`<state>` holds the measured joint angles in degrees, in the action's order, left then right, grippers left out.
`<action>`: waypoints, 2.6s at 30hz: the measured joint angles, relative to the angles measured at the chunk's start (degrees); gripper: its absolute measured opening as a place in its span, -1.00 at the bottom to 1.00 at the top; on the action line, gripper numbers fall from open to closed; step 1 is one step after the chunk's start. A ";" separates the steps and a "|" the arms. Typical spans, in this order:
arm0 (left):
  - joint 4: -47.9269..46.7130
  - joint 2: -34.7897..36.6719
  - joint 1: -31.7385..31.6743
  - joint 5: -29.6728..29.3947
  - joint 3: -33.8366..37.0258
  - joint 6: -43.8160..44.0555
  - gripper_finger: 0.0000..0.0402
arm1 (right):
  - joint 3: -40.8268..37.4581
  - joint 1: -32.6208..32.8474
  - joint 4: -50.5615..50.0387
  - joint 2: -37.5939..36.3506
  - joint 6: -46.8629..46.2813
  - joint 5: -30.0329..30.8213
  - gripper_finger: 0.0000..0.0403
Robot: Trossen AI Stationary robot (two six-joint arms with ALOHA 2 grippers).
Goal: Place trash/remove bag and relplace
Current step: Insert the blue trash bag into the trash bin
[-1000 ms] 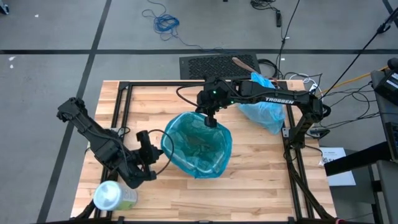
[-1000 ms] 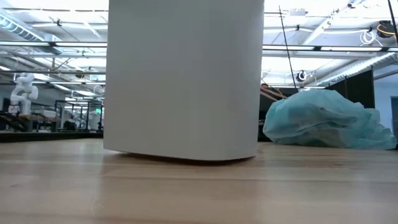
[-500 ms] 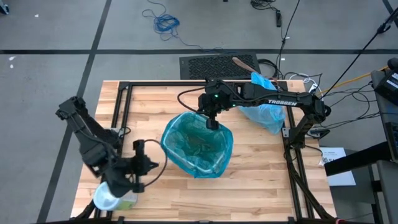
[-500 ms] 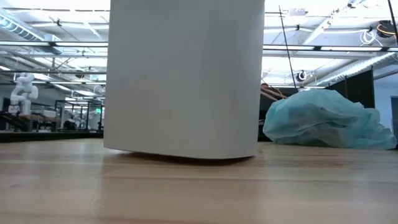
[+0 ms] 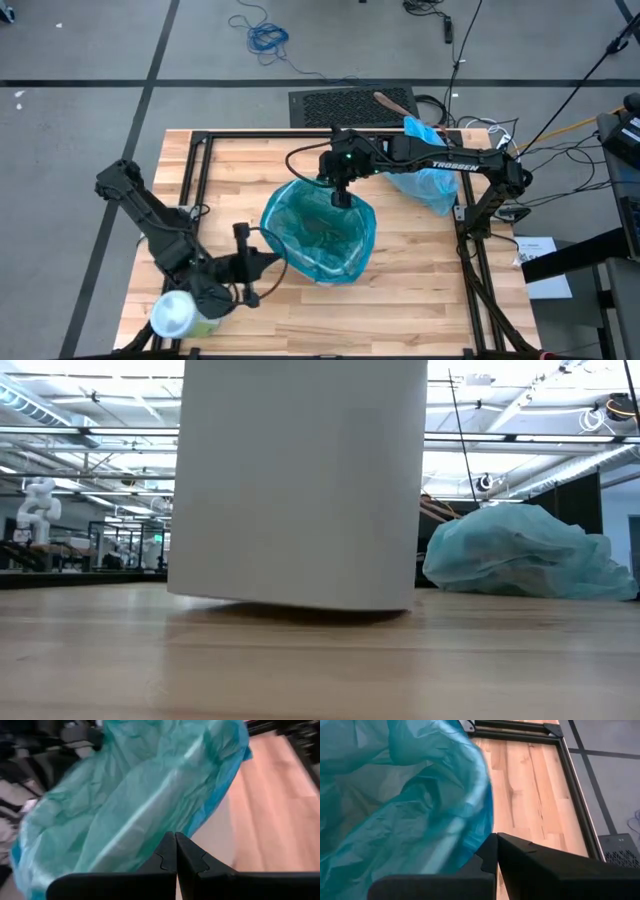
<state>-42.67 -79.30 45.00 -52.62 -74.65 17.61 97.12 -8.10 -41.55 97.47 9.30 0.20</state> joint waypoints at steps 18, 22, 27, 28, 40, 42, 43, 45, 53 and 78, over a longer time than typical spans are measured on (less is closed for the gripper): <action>-2.36 -6.55 -5.66 3.98 -0.02 1.42 -1.00 | -0.02 1.46 -0.16 -0.44 0.15 0.11 -1.00; -4.15 -6.67 -6.54 3.98 -0.02 1.42 -1.00 | 0.32 1.46 -0.15 -1.07 0.20 0.44 -1.00; -4.30 -6.67 -6.71 4.04 -0.02 2.31 -1.00 | 0.83 1.42 -0.50 -2.92 1.21 8.85 -1.00; -4.33 -6.67 -6.61 4.27 -0.02 2.97 -1.00 | 0.83 1.33 -0.97 -3.26 1.28 11.45 -1.00; -6.91 -6.65 -6.25 4.56 -0.02 4.46 -1.00 | 0.26 2.24 -20.25 -12.61 -8.00 27.06 -1.00; -6.95 -6.65 -6.35 4.55 -0.02 5.02 -1.00 | -1.09 4.40 -20.34 -15.92 -10.32 26.80 -1.00; -6.96 -6.65 -6.37 4.55 -0.02 5.60 -1.00 | -2.17 5.50 -19.81 -17.51 -11.78 26.62 -1.00; -7.34 -6.65 -6.28 4.53 -0.02 6.45 -1.00 | -4.95 7.78 -19.64 -20.97 -15.20 26.45 -1.00; -7.54 -6.63 -6.34 5.19 -0.04 7.49 -1.00 | -19.61 13.79 -14.77 -33.56 -37.94 24.88 -0.97; -7.57 -6.63 -8.03 7.99 -0.04 6.03 -1.00 | -25.79 15.37 1.77 -30.25 -49.16 8.94 -0.36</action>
<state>-50.24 -85.93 36.97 -44.63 -74.70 23.64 71.33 7.27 -39.78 67.22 -39.86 9.15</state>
